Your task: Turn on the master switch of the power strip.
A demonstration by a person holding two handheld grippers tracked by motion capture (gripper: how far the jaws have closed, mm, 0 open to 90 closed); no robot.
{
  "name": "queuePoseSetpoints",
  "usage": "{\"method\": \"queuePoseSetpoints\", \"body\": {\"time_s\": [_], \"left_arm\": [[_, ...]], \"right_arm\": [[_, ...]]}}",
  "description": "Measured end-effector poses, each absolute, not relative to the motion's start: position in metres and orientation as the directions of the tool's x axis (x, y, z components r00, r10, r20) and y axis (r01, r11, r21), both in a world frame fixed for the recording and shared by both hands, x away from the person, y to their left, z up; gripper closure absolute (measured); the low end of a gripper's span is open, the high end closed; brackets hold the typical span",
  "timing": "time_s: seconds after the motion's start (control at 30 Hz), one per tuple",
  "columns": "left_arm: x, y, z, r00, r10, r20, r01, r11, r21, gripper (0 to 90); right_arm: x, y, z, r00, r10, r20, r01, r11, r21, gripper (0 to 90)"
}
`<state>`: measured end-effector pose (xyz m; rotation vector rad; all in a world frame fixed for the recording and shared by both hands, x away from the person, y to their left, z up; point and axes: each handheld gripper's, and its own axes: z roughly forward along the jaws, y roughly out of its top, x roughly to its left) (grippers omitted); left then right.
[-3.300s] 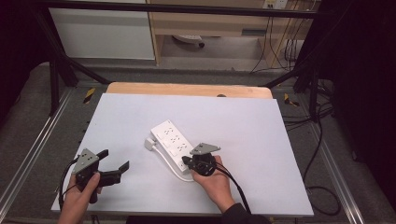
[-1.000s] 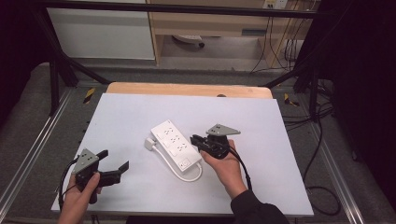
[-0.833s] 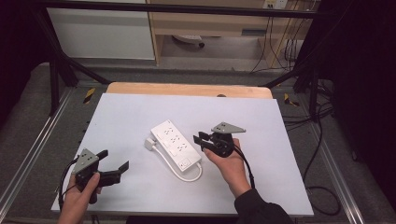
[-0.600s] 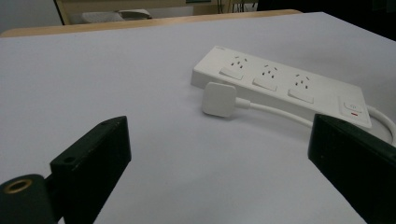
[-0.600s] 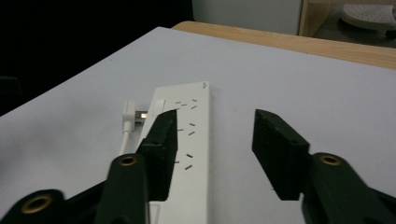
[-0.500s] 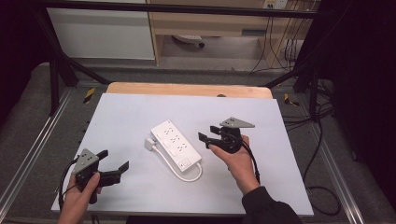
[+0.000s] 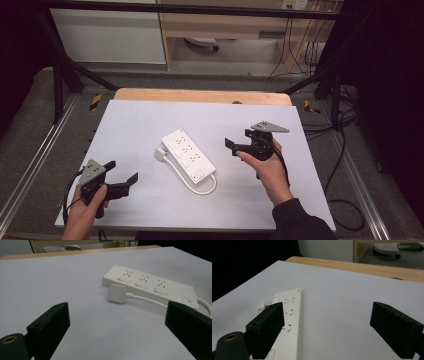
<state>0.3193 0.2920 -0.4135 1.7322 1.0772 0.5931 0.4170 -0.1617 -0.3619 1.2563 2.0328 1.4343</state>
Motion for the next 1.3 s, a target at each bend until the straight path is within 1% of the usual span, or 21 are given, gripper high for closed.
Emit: {"method": "queuePoseSetpoints", "body": {"time_s": [0.2, 0.3, 0.47, 1.3], "left_arm": [[0.319, 0.292, -0.414, 0.489, 0.868, -0.084, 0.394, -0.134, 0.909, 5.9], [0.319, 0.292, -0.414, 0.489, 0.868, -0.084, 0.394, -0.134, 0.909, 5.8], [0.319, 0.292, -0.414, 0.490, 0.868, -0.084, 0.394, -0.134, 0.909, 5.8], [0.319, 0.292, -0.413, 0.492, 0.867, -0.086, 0.392, -0.132, 0.911, 5.7]], "right_arm": [[0.415, -0.175, -0.360, -0.542, 0.822, 0.175, 0.436, 0.096, 0.895, 5.5], [0.414, -0.183, -0.360, -0.523, 0.837, 0.161, 0.424, 0.092, 0.901, 5.7], [0.412, -0.197, -0.359, -0.496, 0.852, 0.167, 0.423, 0.069, 0.904, 6.0], [0.394, -0.263, -0.366, -0.409, 0.897, 0.169, 0.409, 0.014, 0.913, 6.4]]}}
